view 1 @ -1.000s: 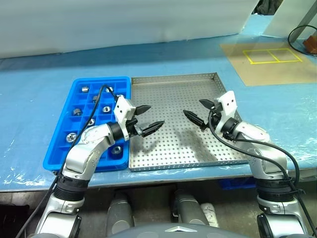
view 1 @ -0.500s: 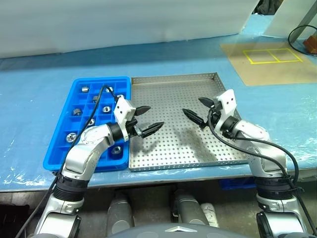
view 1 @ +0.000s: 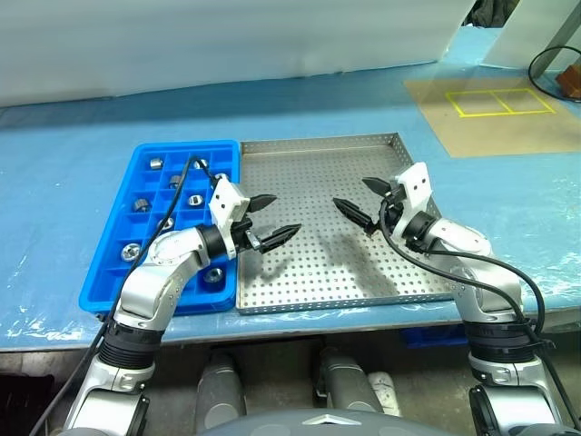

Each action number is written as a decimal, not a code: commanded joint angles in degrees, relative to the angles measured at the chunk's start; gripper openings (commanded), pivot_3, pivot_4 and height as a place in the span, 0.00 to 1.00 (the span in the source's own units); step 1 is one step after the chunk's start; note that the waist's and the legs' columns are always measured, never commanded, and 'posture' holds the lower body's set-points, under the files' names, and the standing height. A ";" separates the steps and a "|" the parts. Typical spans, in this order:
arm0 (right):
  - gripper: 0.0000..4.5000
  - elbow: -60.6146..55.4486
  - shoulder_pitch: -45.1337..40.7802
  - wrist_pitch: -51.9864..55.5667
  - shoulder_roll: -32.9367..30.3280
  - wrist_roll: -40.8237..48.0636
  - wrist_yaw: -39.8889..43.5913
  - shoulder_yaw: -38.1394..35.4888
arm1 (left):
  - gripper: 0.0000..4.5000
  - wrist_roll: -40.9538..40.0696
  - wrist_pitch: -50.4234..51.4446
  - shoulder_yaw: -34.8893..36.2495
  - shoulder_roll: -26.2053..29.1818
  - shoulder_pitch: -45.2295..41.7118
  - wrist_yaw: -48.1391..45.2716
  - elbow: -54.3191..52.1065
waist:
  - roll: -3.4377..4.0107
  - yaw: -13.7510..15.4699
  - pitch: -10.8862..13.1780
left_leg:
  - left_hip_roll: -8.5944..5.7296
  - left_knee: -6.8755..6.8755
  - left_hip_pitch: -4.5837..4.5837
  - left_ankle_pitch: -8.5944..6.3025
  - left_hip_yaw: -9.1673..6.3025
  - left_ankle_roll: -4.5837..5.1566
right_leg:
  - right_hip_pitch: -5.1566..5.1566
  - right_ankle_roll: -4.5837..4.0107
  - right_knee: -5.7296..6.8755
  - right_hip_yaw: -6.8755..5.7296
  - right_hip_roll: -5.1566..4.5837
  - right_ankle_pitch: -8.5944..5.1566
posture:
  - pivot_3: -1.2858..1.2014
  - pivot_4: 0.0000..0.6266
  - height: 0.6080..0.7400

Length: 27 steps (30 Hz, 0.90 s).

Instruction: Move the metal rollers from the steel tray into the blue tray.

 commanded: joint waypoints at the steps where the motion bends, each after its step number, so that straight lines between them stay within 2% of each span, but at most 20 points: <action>1: 0.99 -0.83 -1.39 -1.32 -0.05 0.18 0.06 -0.05 | 1.00 0.10 -1.58 -0.32 -0.34 -0.08 -0.14 -1.75 | 0.00 0.00 0.00 | 0.00 0.00 0.00 0.00 0.00 0.00 | 0.00 0.00 0.00 0.00 0.00 0.00 | 0.39 0.24 1.00; 27: 0.99 2.28 -3.40 -2.96 0.09 -0.08 0.82 0.54 | 1.00 2.32 -5.46 -0.18 0.10 -2.86 -1.92 3.14 | 0.00 0.18 0.00 | -0.01 -0.04 -0.01 0.00 0.00 0.00 | 0.00 0.00 -0.04 -0.01 0.00 0.00 | 0.41 0.24 1.00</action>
